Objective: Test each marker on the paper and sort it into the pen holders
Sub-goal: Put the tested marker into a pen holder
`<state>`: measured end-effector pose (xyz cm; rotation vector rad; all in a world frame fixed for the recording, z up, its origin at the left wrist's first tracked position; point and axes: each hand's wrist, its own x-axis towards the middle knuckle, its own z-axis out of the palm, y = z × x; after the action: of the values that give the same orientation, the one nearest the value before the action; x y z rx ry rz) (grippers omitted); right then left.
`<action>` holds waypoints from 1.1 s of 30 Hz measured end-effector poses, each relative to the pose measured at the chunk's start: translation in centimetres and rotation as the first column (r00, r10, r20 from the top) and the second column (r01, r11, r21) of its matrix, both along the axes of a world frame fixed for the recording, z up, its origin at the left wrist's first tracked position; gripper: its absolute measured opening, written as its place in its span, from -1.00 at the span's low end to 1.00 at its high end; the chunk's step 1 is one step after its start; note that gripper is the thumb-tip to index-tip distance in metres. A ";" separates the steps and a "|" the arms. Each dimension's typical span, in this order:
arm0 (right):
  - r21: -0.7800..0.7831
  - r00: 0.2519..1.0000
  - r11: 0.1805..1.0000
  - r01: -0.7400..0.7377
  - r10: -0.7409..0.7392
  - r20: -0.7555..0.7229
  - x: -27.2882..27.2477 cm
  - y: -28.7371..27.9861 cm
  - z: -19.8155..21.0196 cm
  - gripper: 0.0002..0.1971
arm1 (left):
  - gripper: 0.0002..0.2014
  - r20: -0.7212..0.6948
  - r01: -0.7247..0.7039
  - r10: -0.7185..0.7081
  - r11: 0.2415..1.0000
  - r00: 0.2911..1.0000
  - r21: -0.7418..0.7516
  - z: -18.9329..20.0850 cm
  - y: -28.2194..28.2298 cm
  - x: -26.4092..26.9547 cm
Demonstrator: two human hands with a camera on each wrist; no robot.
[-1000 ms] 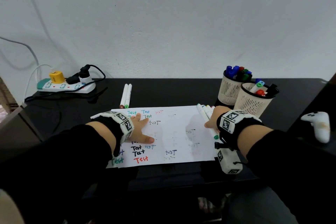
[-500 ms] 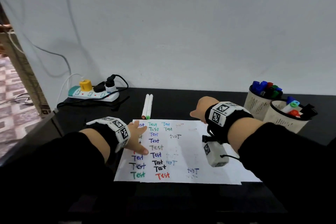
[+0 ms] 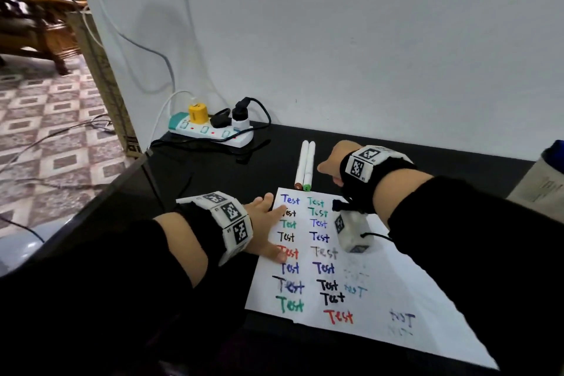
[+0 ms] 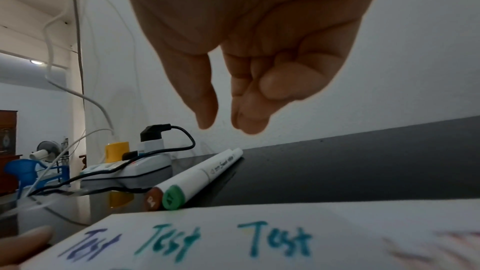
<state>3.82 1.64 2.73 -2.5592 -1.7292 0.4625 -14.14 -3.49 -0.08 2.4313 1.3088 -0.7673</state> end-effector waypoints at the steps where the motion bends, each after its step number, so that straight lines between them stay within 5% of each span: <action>1: 0.014 1.000 1.000 0.004 -0.004 -0.024 -0.3 0.7 -0.2 -0.69 | 0.00 -0.005 0.002 -0.002 1.000 1.000 -0.002 0.0 0.0 0.0; 5: 0.061 0.993 0.998 -0.021 0.028 -0.117 -1.0 2.7 -0.8 -0.77 | 0.00 0.003 0.004 -0.004 1.000 1.000 -0.014 -0.1 0.2 0.0; 8: 0.021 0.999 1.000 -0.018 0.018 -0.030 -1.5 3.3 -0.8 -0.73 | 0.00 0.036 0.006 -0.005 1.000 0.999 -0.021 -0.3 0.3 -0.3; 11: -0.077 0.992 0.989 -0.122 0.122 -0.016 -2.2 3.2 -0.5 -0.92 | 0.00 0.054 0.013 -0.012 1.000 0.998 -0.018 -0.3 0.3 -0.4; 15: -0.098 0.962 0.985 -0.141 0.159 0.221 -2.3 3.1 -0.5 -0.61 | 0.01 0.028 0.009 -0.008 0.999 1.000 -0.031 -0.2 0.5 -0.4; 18: -0.086 0.964 0.986 -0.142 0.157 0.213 -2.4 2.7 -0.2 -0.58 | 0.01 0.021 0.011 -0.010 0.999 1.000 -0.031 -0.1 0.4 -0.3; 21: -0.089 0.992 0.992 -0.086 0.094 0.090 -1.9 2.0 0.3 -0.53 | 0.02 0.009 0.011 -0.011 0.999 1.000 -0.034 0.0 0.4 -0.2; 27: 0.016 0.981 0.995 0.094 -0.090 -0.170 0.5 -0.7 1.8 -0.74 | 0.01 -0.034 0.018 -0.018 1.000 0.999 -0.014 0.4 0.1 0.0; 33: 0.023 0.810 0.957 0.289 -0.232 -0.539 2.5 -6.0 2.3 -0.86 | -0.08 -0.059 -0.026 0.029 0.998 0.998 0.061 0.6 -0.1 0.9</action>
<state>6.27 -4.36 5.07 -2.2424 -1.1552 0.9298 -13.23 -3.62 0.52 2.4490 1.4042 -0.8102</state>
